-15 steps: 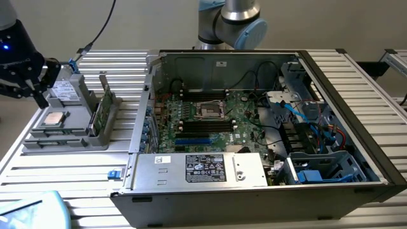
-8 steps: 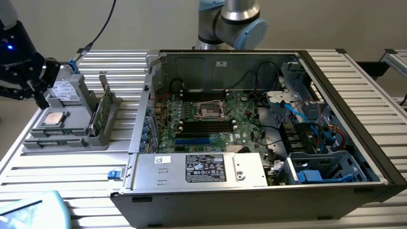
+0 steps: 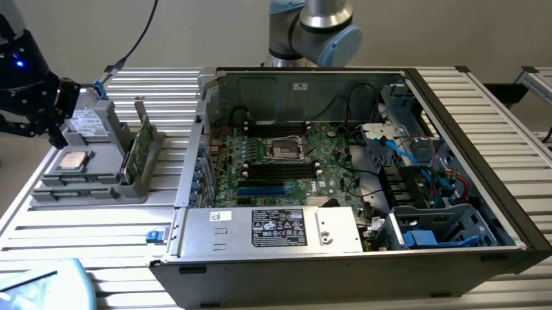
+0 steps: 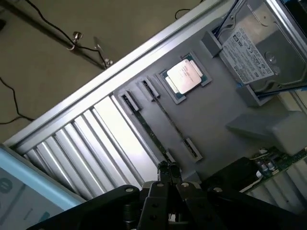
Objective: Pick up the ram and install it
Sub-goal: 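Pick up the ram and move it above insertion slot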
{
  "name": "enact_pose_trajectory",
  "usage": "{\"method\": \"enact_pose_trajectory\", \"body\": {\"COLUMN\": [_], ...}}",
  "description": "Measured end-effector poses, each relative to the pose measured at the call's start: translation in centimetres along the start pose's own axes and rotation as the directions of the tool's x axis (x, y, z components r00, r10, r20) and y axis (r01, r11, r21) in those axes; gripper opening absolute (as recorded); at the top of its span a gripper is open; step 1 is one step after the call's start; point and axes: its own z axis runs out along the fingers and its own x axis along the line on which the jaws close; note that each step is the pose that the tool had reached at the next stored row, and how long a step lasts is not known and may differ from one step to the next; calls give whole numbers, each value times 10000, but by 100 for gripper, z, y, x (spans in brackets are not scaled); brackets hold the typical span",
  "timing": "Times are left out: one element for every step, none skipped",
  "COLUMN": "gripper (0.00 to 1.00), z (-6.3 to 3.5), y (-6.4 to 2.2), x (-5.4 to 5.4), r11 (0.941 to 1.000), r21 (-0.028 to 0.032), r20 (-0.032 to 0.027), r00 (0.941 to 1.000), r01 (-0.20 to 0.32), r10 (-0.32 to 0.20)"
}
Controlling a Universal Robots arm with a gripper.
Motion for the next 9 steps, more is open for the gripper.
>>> {"method": "enact_pose_trajectory", "body": {"gripper": [11, 11, 11, 11, 11, 11, 11, 11, 11], "z": [3, 5, 8, 12, 15, 18, 22, 25, 28], "y": [0, 0, -1, -1, -1, -1, -1, -2, -2], "x": [0, 0, 0, -1, -1, -1, -1, -1, -1], "r11": [9998, 9993, 9985, 9974, 9959, 9941, 9917, 9893, 9866], "r21": [4, 6, 10, 15, 20, 24, 28, 32, 35], "r20": [-1, -4, -6, -9, -13, -18, -23, -25, -27], "r00": [9998, 9993, 9985, 9974, 9959, 9941, 9917, 9893, 9866], "r01": [185, 371, 550, 725, 910, 1088, 1284, 1462, 1629], "r10": [-185, -371, -550, -725, -910, -1088, -1284, -1462, -1629]}}
